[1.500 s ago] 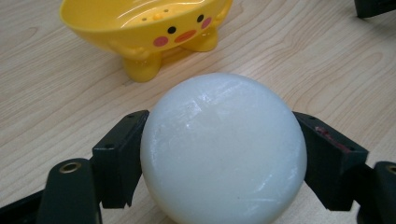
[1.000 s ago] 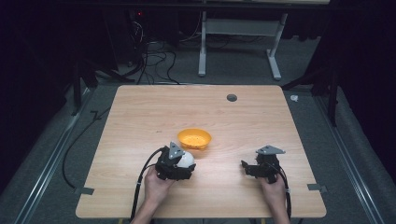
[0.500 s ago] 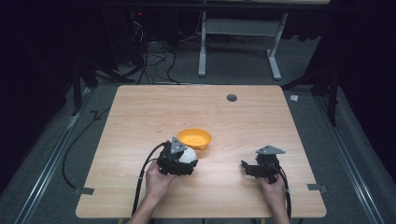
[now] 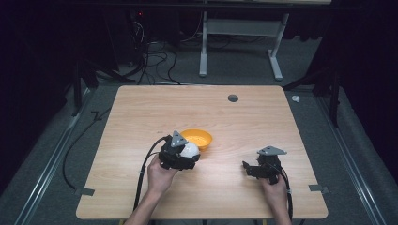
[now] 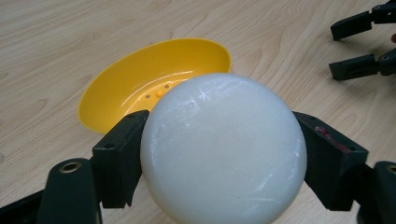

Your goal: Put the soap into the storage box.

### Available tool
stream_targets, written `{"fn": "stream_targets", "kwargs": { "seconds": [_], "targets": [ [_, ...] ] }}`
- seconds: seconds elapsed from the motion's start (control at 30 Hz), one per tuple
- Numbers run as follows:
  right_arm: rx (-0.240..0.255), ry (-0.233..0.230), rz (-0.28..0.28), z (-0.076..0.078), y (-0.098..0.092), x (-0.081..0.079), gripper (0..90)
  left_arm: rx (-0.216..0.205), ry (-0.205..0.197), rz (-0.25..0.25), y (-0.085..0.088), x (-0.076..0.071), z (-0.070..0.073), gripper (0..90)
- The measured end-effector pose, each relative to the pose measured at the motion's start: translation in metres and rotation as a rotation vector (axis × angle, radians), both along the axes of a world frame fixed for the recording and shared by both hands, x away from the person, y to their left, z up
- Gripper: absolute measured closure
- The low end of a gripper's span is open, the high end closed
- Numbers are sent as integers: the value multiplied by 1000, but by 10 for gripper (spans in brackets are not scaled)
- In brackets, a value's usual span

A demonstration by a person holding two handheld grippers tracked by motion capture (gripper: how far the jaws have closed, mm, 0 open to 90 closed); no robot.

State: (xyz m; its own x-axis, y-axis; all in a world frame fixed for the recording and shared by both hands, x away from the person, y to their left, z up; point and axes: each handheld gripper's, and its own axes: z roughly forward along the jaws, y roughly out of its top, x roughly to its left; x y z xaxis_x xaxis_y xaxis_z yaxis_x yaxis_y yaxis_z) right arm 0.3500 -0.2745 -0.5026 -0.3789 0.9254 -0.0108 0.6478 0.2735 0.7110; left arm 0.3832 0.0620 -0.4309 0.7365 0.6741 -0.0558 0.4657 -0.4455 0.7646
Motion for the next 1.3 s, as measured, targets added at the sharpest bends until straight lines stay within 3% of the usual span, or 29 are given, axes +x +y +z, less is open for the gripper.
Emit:
{"fn": "stream_targets", "kwargs": {
  "seconds": [0.23, 0.5, 0.6, 0.83, 0.93, 1.17, 1.3],
  "targets": [
    [0, 0, 0, 0, 0, 0, 198, -10, -9, -7, -3, 8, 6, 240],
    [-1, 0, 1, 0, 0, 0, 198, -15, -1, -4, -4, 19, 11, 241],
    [-1, 0, -1, 0, 0, 0, 198, -35, 17, -3, -4, 23, 12, 241],
    [-1, 0, 0, 0, 0, 0, 198, -14, 28, 19, -11, 36, 10, 240],
    [-1, 0, 0, 0, 0, 0, 198, -39, 35, 21, -12, 40, 10, 240],
    [0, 0, -1, 0, 0, 0, 198, -3, 35, 38, -21, 54, 7, 240],
    [0, 0, -1, 0, 0, 0, 199, -11, 36, 46, -23, 58, 5, 240]
  ]
}}
